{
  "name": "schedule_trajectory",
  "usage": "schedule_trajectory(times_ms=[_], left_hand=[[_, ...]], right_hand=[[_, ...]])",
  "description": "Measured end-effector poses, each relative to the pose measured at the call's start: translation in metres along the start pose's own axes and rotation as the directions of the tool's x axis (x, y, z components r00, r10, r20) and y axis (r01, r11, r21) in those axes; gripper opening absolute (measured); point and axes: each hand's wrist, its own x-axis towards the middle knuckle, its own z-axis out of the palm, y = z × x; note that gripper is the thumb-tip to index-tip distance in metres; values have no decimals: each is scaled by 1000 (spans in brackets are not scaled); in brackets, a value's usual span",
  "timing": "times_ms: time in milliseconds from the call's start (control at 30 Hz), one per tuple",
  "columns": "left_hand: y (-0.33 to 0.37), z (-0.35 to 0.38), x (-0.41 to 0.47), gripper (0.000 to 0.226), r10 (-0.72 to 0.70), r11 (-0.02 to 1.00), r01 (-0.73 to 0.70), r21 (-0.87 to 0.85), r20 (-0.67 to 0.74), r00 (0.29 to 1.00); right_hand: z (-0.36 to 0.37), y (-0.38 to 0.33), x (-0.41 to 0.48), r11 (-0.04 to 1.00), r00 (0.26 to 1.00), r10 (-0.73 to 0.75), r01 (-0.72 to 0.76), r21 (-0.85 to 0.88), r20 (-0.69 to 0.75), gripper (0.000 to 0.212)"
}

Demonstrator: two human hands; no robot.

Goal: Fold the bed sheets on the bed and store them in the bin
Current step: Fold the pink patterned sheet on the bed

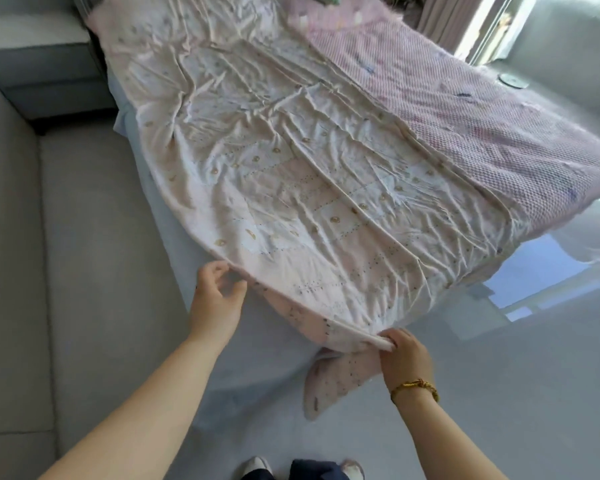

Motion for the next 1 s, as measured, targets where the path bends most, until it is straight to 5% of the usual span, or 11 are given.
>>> schedule_trajectory(times_ms=[33, 100, 133, 167, 200, 300, 400, 667, 767, 900, 1000], left_hand=[[2, 6, -9, 40, 232, 951, -238, 197, 50, 971], [13, 28, -30, 61, 651, 565, -736, 372, 347, 675], [22, 42, -40, 66, 683, 373, -847, 378, 506, 526], [29, 56, -49, 67, 641, 258, -885, 388, 617, 457], [39, 69, -57, 65, 546, 241, -885, 397, 699, 462], [46, 92, -58, 43, 395, 424, -794, 435, 701, 594], [56, 99, -59, 30, 521, 453, -790, 414, 596, 611], [86, 72, -72, 45, 442, 757, -611, 231, 507, 740], [98, 47, -72, 9, 463, 821, -538, 190, 329, 823], [93, 14, -69, 16, 325, 864, -346, 367, 119, 938], [83, 14, -74, 25, 86, 716, -128, 687, 94, 992]], right_hand=[[-8, -1, 1, 999, 999, -38, 38, -11, 4, 21], [-23, -4, 2, 991, 991, -122, 124, -53, 46, 23], [-29, -6, 1, 983, 984, -164, 168, -74, 65, 24], [-33, -8, 0, 976, 977, -203, 208, -71, 70, 24], [-38, -8, -1, 970, 970, -238, 241, -44, 53, 23], [-47, -8, -2, 952, 955, -297, 297, 69, -4, 20], [-48, -1, -2, 936, 943, -330, 332, 117, -33, 20], [-38, 44, 19, 966, 973, -210, 221, -137, 95, 20], [-42, 76, 31, 994, 991, -34, 47, -103, 128, 23], [-74, 96, 46, 996, 997, -46, 42, 81, 56, 26], [-109, 76, 54, 968, 970, -239, 241, 65, -37, 27]])
